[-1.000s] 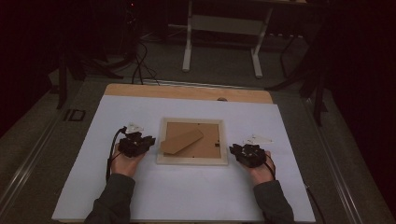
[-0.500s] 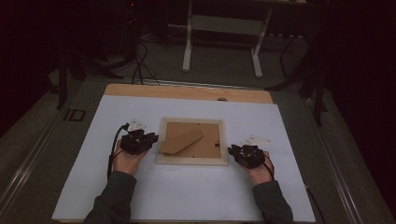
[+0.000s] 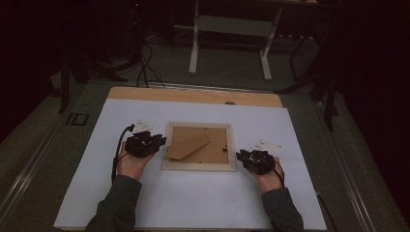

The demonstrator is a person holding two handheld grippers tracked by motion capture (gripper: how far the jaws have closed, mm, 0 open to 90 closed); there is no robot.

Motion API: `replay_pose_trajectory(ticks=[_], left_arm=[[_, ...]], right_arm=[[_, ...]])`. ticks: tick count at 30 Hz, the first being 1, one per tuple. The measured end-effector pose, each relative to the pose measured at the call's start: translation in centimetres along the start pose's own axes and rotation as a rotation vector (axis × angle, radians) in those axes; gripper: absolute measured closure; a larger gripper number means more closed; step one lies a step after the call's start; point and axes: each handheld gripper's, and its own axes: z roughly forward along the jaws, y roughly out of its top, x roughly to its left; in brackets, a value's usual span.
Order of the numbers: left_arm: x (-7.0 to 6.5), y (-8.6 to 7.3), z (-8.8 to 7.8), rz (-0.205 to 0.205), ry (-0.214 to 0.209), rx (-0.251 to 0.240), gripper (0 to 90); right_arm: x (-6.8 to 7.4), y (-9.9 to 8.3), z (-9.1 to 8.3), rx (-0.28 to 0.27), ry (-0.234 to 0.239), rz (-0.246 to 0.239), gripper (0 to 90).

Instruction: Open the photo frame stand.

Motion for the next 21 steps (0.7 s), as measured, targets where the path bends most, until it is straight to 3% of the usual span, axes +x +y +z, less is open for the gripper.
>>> replay_pose_trajectory(ticks=[9,21], left_arm=[[-0.3,0.8,0.1,0.008,-0.041,0.001,67.8],[-0.9,1.7,0.6,0.023,-0.083,0.037,59.6]], right_arm=[[0.1,-0.1,-0.3,-0.014,-0.005,0.017,69.9],[0.1,-0.2,-0.4,-0.017,0.001,0.024,68.2]])
